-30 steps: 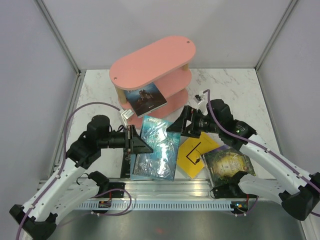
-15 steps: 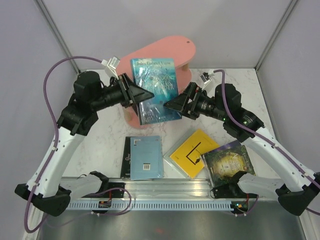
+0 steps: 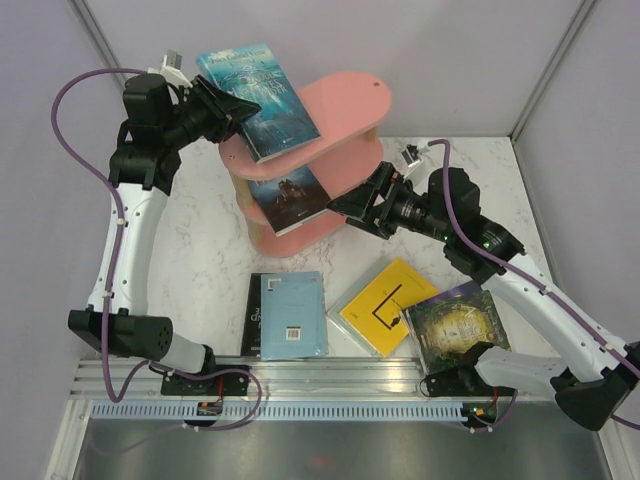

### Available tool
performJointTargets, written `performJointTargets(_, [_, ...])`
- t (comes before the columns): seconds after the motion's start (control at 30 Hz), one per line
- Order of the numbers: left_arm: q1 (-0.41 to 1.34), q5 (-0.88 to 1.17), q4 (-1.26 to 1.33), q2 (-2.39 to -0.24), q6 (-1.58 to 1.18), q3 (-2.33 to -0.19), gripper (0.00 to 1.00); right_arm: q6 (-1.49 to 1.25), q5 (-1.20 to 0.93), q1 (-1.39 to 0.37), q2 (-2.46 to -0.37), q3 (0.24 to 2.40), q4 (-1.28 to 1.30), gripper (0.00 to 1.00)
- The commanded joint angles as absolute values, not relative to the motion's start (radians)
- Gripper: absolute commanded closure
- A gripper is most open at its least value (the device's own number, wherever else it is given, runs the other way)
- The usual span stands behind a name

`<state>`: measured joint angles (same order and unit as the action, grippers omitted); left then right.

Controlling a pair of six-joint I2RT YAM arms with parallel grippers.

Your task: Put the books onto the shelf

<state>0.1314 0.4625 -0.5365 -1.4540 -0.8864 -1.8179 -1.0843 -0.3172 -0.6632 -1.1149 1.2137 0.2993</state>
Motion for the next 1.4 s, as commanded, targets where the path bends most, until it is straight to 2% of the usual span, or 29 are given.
performJointTargets(0.0, [0.095, 0.537, -0.512, -1.460, -0.925, -1.870, 0.98, -1.092, -0.333, -0.652, -1.094, 1.210, 0.264, 0.02])
performJointTargets(0.1, [0.086, 0.528, -0.523, -1.439, -0.925, -1.798, 0.98, -1.091, -0.342, -0.644, -1.092, 1.198, 0.268, 0.02])
performJointTargets(0.4, [0.077, 0.604, -0.614, -1.456, -0.916, -1.764, 0.98, -1.088, -0.362, -0.637, -1.120, 1.186, 0.267, 0.02])
performJointTargets(0.6, [0.077, 0.555, -0.686, -1.427, -0.897, -1.708, 0.97, -1.081, -0.364, -0.635, -1.131, 1.183, 0.267, 0.02])
performJointTargets(0.63, [0.075, 0.549, -0.686, -1.425, -0.897, -1.700, 0.94, -1.081, -0.364, -0.634, -1.132, 1.180, 0.267, 0.02])
performJointTargets(0.73, [0.075, 0.529, -0.696, -1.420, -0.894, -1.678, 0.78, -1.080, -0.365, -0.632, -1.137, 1.178, 0.267, 0.02])
performJointTargets(0.77, [0.075, 0.531, -0.703, -1.422, -0.894, -1.677, 0.66, -1.080, -0.365, -0.632, -1.137, 1.177, 0.267, 0.02])
performJointTargets(0.87, [0.075, 0.535, -0.710, -1.424, -0.885, -1.677, 0.39, -1.080, -0.365, -0.627, -1.134, 1.167, 0.270, 0.02])
performJointTargets(1.03, [0.058, 0.494, -0.788, -1.427, -0.838, -1.697, 0.22, -1.085, -0.370, -0.615, -1.134, 1.152, 0.268, 0.02])
performJointTargets(1.07, [0.052, 0.473, -0.807, -1.428, -0.827, -1.710, 0.11, -1.085, -0.370, -0.614, -1.135, 1.151, 0.268, 0.02])
performJointTargets(1.2, [0.038, 0.410, -0.916, -1.450, -0.752, -1.785, 0.00, -1.085, -0.371, -0.606, -1.137, 1.146, 0.267, 0.02])
performJointTargets(1.37, [0.034, 0.253, -1.113, -1.483, -0.635, -1.905, 0.00, -1.083, -0.374, -0.601, -1.143, 1.137, 0.268, 0.02])
